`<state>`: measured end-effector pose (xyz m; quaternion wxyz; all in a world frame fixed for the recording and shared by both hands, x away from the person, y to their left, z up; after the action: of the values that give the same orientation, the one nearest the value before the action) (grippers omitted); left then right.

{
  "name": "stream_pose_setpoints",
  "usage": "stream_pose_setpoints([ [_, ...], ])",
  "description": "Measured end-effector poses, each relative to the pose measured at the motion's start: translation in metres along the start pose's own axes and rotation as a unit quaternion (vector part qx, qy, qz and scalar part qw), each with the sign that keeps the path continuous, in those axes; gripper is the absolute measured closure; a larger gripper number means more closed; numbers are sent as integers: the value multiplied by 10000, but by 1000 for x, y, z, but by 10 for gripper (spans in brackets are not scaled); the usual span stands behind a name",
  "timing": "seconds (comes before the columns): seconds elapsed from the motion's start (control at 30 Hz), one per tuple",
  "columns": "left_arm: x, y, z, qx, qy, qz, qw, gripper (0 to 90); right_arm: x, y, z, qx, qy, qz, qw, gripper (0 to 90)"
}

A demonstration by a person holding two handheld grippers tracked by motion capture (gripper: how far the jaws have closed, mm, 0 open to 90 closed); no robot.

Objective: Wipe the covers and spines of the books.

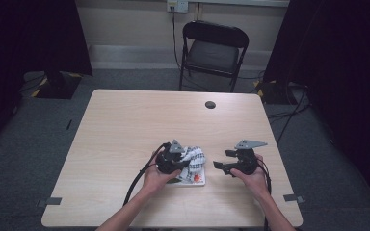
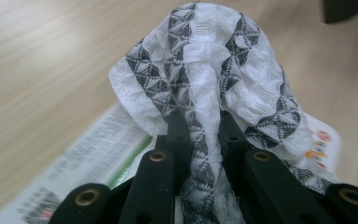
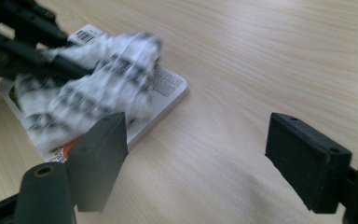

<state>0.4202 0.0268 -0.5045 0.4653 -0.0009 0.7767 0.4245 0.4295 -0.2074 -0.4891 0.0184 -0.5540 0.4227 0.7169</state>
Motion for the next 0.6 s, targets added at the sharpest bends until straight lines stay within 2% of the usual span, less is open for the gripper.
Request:
stream_pose_setpoints([
  [0.03, 0, 0, 0, 0, 0, 0, 10000, 791, 0, 1, -1, 23, -6, -12, 10000, 199],
  [0.07, 4, 2, -8, 53, -162, 76, 9998, 791, 0, 1, -1, 48, -23, -27, 10000, 195],
  [0.13, 6, 1, -16, 266, -101, 62, 9996, 789, -1, 2, -2, 80, -45, -48, 9999, 193],
  [0.17, 7, 1, -19, 197, -245, 55, 9995, 789, -1, 2, -3, 99, -36, -61, 9999, 193],
  [0.2, 7, 0, -21, 200, -285, 47, 9994, 788, -2, 3, -3, 141, -34, -93, 9999, 193],
  [0.23, 7, 0, -21, 200, -285, 47, 9994, 787, -3, 4, -4, 160, -17, -112, 9998, 188],
  [0.27, 5, -4, -21, 310, -124, 15, 9994, 787, -5, 6, -5, 186, -41, -156, 9997, 181],
  [0.33, 1, -7, -18, 323, -81, 21, 9994, 789, -7, 8, -7, 230, -92, -227, 9994, 178],
  [0.5, -7, -14, -9, 162, 79, -53, 9998, 788, -5, 8, -7, 206, -97, -209, 9995, 176],
  [0.6, -12, -15, -7, 49, -6, 35, 10000, 788, -5, 8, -7, 197, -94, -215, 9995, 177],
])
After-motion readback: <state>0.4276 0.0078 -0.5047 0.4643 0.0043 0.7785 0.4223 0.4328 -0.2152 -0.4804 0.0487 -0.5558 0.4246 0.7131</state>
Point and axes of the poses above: each handheld gripper's, and its own axes: y roughly backward along the jaws, x roughly out of its underside, z roughly to its left, the point moved 4 cm from there along -y, roughly forward along the jaws, and after that the axes turned 10 degrees about y, right-handed, at the moved point
